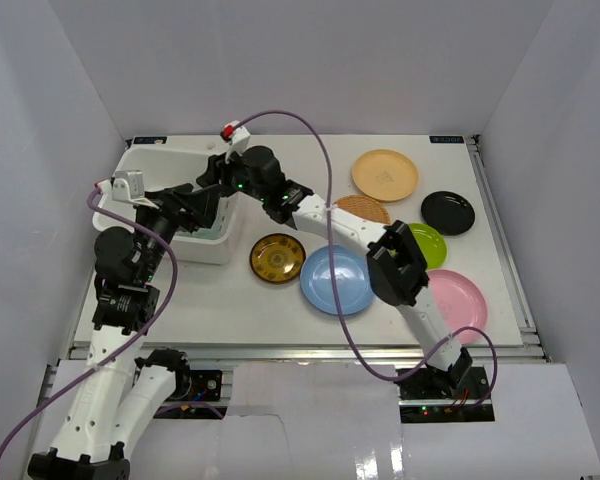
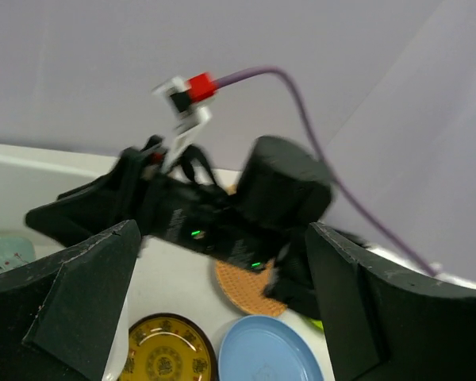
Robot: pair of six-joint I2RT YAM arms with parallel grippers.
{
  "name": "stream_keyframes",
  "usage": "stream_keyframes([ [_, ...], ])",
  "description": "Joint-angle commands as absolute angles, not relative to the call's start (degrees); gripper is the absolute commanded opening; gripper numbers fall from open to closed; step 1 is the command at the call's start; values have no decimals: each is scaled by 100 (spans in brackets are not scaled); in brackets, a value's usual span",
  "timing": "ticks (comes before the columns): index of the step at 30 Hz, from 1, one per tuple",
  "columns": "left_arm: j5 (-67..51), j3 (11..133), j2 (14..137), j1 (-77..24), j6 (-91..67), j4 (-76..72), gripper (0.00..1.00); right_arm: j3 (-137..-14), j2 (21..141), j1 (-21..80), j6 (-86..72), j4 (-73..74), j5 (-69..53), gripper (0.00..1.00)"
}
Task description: Place the plates into the plastic bin on the countertop
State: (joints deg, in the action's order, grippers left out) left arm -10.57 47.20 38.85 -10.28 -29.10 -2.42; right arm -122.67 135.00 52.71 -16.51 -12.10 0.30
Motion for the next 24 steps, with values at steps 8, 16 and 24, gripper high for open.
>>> stream_keyframes([
  [8, -2714, 4263, 4955, -1336, -3805, -166, 84, -7141, 9029, 3983, -2346, -1775, -80, 55],
  [16, -1707, 4666, 7011, -3338, -3622, 341, 71, -4677, 7050, 2452, -2602, -1635, -150, 33],
  [24, 460, 4685, 7997, -4464, -3744, 914, 55, -3843, 6075, 2109, -2320, -1002, -26, 33],
])
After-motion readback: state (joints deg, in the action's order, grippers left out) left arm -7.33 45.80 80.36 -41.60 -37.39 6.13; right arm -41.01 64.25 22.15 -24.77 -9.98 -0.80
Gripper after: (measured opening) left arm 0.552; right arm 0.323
